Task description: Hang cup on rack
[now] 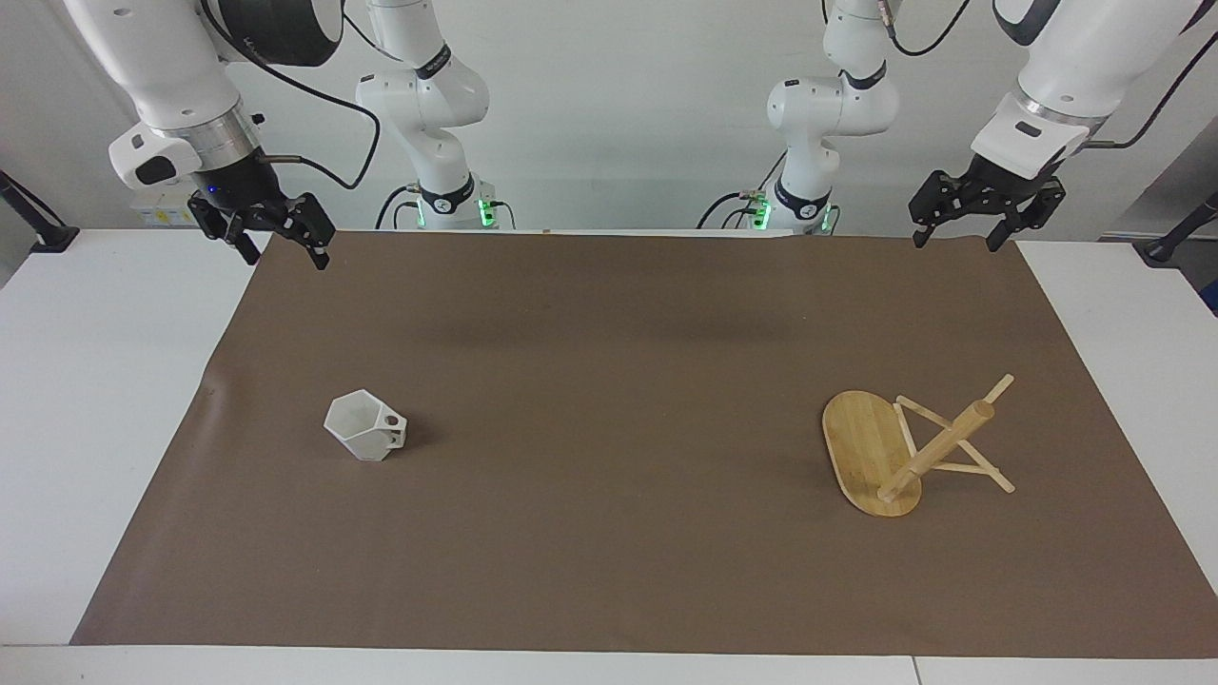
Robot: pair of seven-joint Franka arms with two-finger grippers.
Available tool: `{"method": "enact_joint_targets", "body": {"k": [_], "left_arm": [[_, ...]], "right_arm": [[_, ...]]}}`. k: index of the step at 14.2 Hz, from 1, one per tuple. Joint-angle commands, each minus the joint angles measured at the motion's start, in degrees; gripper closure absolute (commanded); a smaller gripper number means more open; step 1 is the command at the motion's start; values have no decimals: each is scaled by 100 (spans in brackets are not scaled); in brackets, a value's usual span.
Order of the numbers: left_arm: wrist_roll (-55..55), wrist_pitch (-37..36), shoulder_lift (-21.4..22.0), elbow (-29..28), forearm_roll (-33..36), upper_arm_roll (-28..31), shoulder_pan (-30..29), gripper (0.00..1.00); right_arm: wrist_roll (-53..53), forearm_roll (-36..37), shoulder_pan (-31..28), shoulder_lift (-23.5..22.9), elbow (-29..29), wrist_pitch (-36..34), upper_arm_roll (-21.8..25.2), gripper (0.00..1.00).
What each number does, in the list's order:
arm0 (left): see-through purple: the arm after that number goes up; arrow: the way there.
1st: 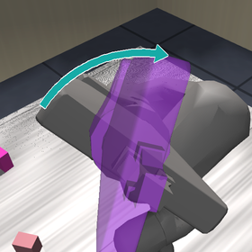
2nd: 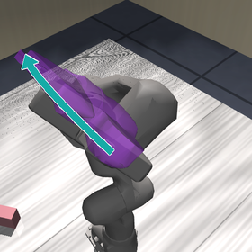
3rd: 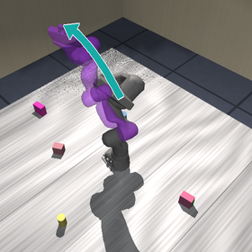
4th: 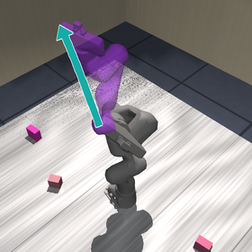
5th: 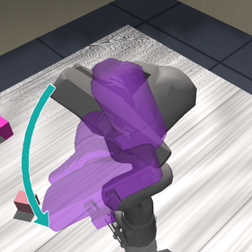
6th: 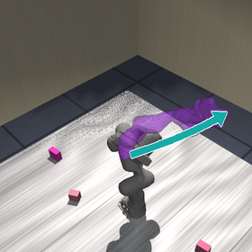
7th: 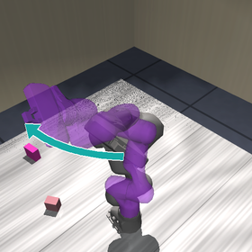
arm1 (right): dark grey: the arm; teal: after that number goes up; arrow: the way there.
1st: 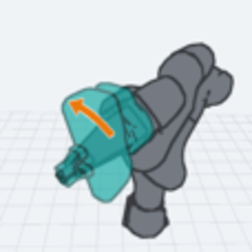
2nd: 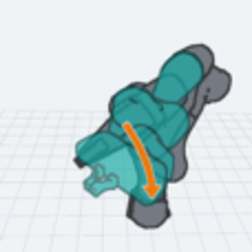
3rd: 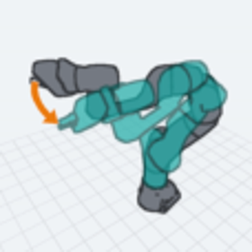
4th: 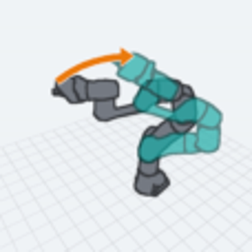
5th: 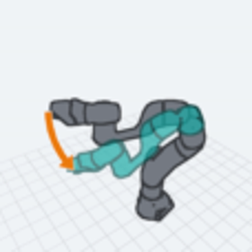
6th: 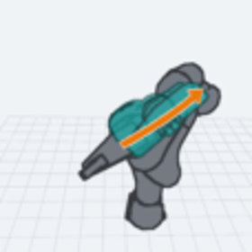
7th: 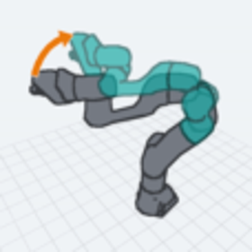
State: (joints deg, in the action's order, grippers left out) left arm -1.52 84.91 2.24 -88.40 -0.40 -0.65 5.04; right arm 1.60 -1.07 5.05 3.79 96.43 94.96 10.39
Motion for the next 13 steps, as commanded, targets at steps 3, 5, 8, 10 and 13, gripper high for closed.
{"method": "enact_joint_targets", "body": {"k": [3, 5, 8, 10, 13], "left_arm": [[-59, -27, 137, -142, -92, -32, -73, 0], [-59, -27, 137, -142, -92, -32, -73, 0], [-59, -27, 137, -142, -92, -32, -73, 0], [-59, -27, 137, -142, -92, -32, -73, 0], [-59, -27, 137, -142, -92, -32, -73, 0]], "right_arm": [[-99, -7, -39, 131, 113, -48, -2, 0], [-99, -7, -31, 131, 113, -48, -2, 0], [-116, -7, 5, 131, 122, -39, -11, 0], [-125, -7, -48, 122, 131, 118, -2, 0], [-125, -7, -48, 148, 464, 838, -2, 0]]}}
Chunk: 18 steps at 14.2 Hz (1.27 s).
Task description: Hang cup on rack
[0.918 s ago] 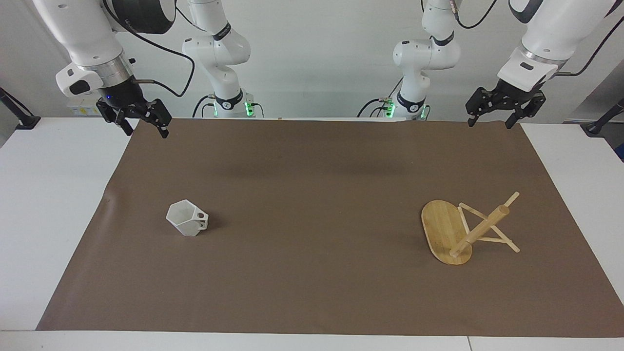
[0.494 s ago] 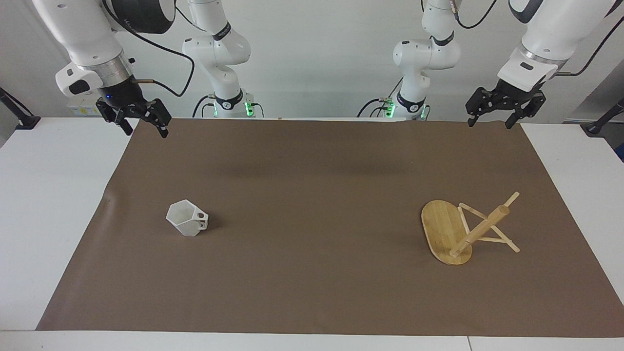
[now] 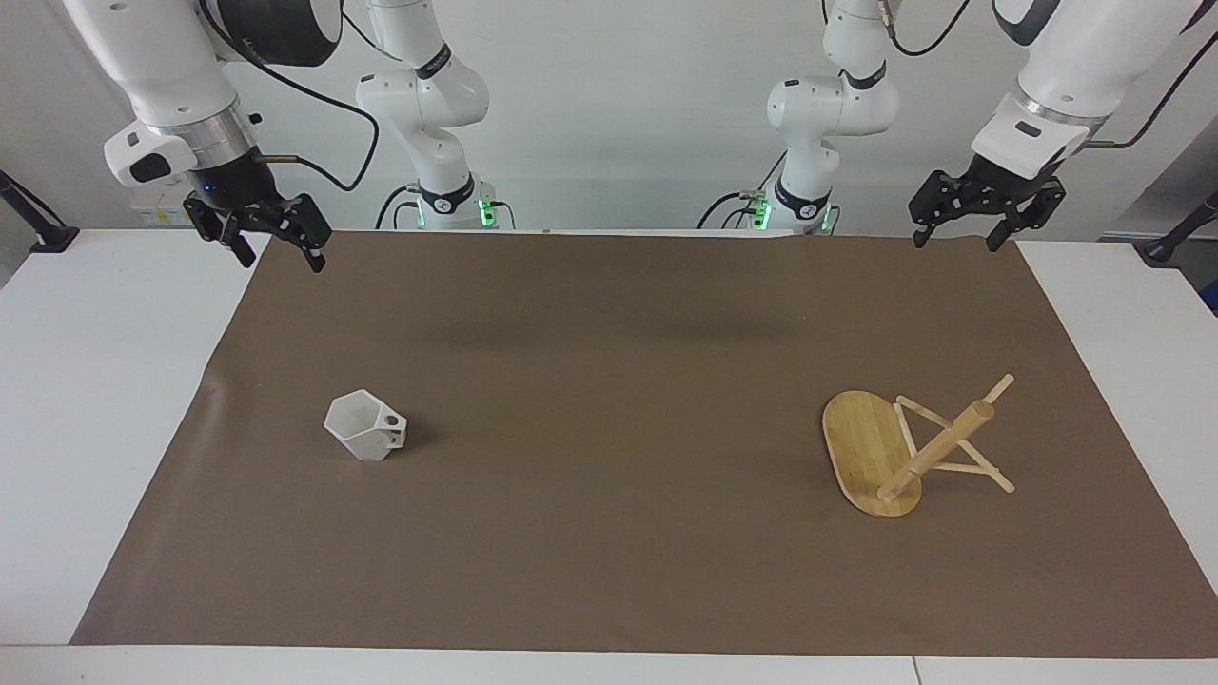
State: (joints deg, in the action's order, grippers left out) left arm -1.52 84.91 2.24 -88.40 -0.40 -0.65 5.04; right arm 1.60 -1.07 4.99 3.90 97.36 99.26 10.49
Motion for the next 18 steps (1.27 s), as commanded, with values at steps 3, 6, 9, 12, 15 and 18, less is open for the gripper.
{"method": "enact_joint_targets", "body": {"k": [3, 6, 9, 12, 15, 18], "left_arm": [[-59, -27, 137, -142, -92, -32, -73, 0], [-59, -27, 137, -142, -92, -32, -73, 0], [-59, -27, 137, -142, -92, -32, -73, 0], [-59, -27, 137, -142, -92, -32, -73, 0], [-59, -27, 137, -142, -92, -32, -73, 0], [-59, -36, 137, -142, -92, -32, -73, 0]], "right_arm": [[-125, -7, -59, 33, 591, 918, -12, 0], [-169, -7, -199, -257, 626, 1279, -12, 0], [-493, -7, -348, -634, 662, 1595, -12, 0], [-643, -7, -481, -1004, 872, 1999, -12, 0], [-600, -7, -367, -1154, 1232, 2500, -12, 0], [-582, -7, -270, -1391, 1303, 2721, -12, 0]]}}
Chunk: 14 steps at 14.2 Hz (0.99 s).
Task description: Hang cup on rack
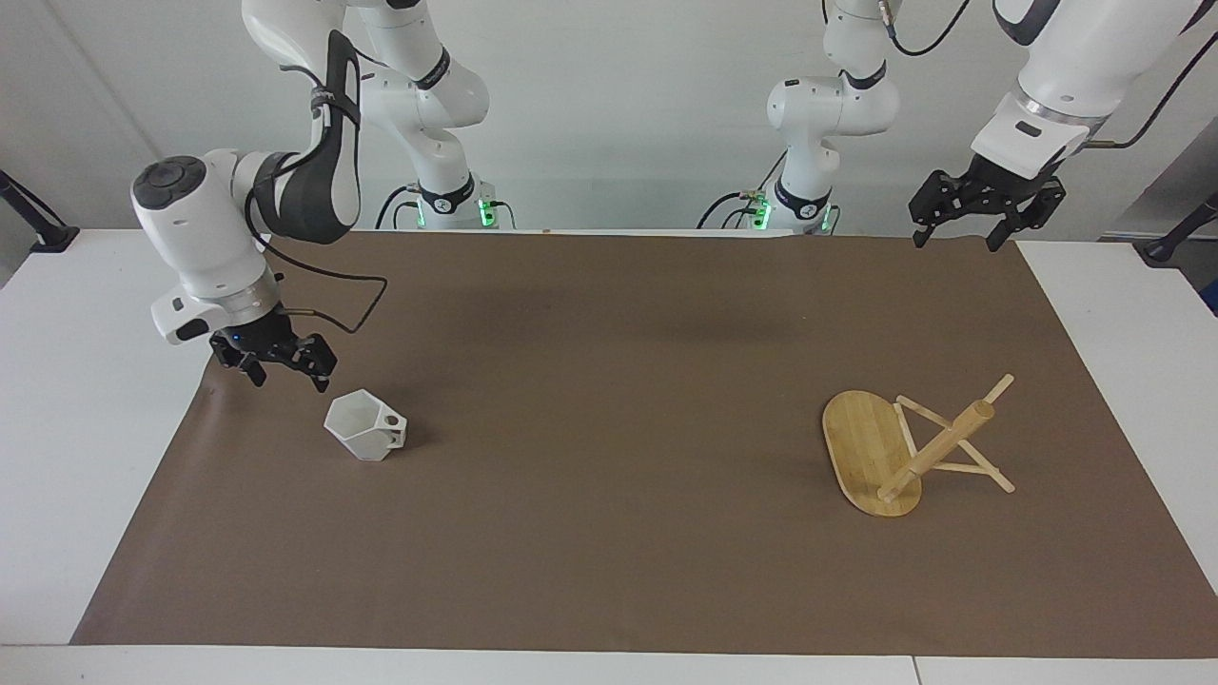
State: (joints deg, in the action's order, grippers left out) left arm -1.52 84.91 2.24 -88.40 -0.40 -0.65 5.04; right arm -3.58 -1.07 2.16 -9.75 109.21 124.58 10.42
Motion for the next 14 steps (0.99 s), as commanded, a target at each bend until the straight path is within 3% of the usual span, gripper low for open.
{"method": "enact_joint_targets", "body": {"k": [1, 11, 14], "left_arm": [[-59, -27, 137, -134, -92, -32, -73, 0], [-59, -27, 137, -142, -92, -32, -73, 0], [-59, -36, 137, -142, -92, -32, -73, 0]], "right_arm": [[-47, -7, 30, -62, 118, 224, -4, 0], [173, -7, 57, -299, 469, 848, -4, 8], [225, -7, 57, -299, 469, 840, -4, 20]]}}
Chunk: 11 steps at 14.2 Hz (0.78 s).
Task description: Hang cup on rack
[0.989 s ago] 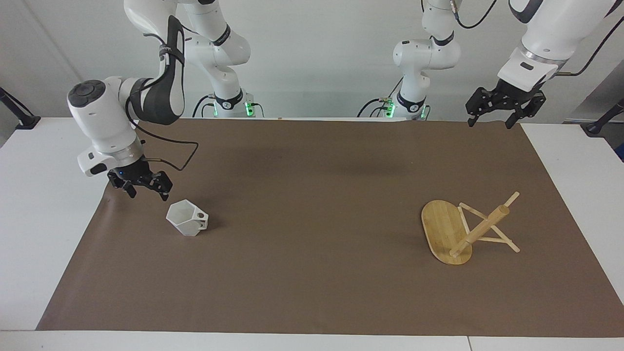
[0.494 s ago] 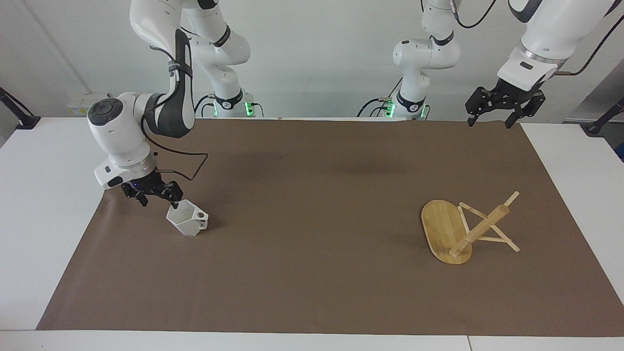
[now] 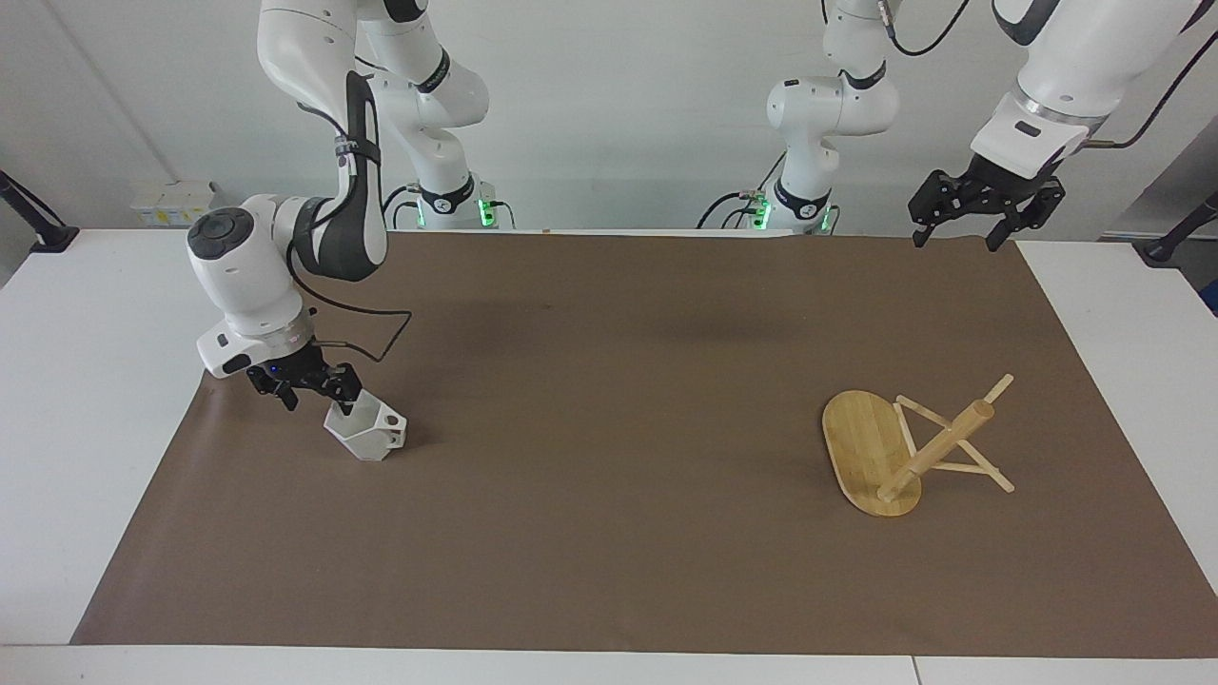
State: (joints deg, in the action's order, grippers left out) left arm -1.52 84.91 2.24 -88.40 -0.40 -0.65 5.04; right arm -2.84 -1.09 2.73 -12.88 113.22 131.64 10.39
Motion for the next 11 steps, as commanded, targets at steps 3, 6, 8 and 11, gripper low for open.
{"method": "enact_joint_targets", "body": {"k": [3, 6, 8, 11], "left_arm": [[-59, -27, 137, -142, -92, -32, -73, 0], [-59, -36, 137, -142, -92, -32, -73, 0], [-59, -36, 137, -142, -92, -32, -73, 0], [-59, -36, 137, -142, -92, -32, -73, 0]], "right_arm": [[196, -5, -1, 14, 51, 125, -10, 55], [222, -5, -1, 14, 42, 107, -10, 84], [248, -14, -1, 14, 42, 98, -10, 100], [468, -23, -1, 22, 42, 54, -10, 100]]}}
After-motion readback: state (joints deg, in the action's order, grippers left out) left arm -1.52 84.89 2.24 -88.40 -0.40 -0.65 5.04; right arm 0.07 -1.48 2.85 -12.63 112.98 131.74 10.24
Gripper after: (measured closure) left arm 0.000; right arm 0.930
